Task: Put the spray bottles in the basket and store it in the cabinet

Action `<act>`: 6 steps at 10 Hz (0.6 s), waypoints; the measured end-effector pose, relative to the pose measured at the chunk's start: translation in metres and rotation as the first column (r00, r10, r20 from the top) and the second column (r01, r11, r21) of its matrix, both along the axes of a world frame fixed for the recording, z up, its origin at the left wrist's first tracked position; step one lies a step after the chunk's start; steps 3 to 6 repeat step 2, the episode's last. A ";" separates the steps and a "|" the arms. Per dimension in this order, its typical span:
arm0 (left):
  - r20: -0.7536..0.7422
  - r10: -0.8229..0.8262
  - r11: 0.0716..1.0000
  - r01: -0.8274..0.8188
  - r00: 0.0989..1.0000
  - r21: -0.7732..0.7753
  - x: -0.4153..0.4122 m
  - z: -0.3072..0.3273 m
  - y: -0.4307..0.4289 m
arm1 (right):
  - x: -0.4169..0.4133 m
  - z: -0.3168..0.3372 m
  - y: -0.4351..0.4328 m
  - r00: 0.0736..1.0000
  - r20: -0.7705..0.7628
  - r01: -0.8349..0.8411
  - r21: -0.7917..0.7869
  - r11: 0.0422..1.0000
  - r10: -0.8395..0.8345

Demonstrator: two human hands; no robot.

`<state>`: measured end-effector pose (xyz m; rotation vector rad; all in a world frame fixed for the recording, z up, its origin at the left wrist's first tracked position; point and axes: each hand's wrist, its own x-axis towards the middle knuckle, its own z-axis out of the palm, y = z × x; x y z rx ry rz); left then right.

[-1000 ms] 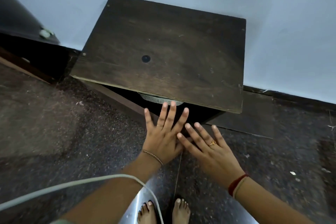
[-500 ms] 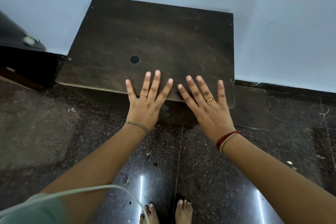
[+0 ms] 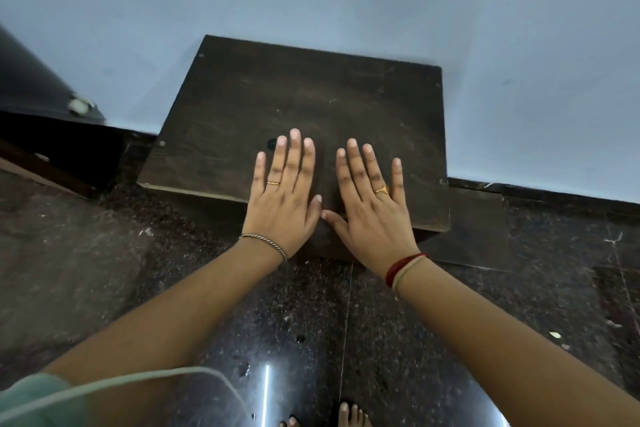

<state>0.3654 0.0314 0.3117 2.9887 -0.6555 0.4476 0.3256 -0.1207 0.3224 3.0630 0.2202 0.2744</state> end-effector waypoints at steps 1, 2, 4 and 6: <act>-0.002 0.026 0.999 -0.026 1.000 -0.019 0.018 0.022 -0.003 | 0.018 0.021 -0.002 0.998 0.025 0.052 0.028 0.998 -0.053; -0.001 0.041 0.999 -0.041 0.999 -0.036 0.033 0.058 0.002 | 0.029 0.051 -0.001 0.994 0.059 0.092 0.051 0.994 -0.095; -0.001 0.041 0.999 -0.041 0.999 -0.036 0.033 0.058 0.002 | 0.029 0.051 -0.001 0.994 0.059 0.092 0.051 0.994 -0.095; -0.001 0.041 0.999 -0.041 0.999 -0.036 0.033 0.058 0.002 | 0.029 0.051 -0.001 0.994 0.059 0.092 0.051 0.994 -0.095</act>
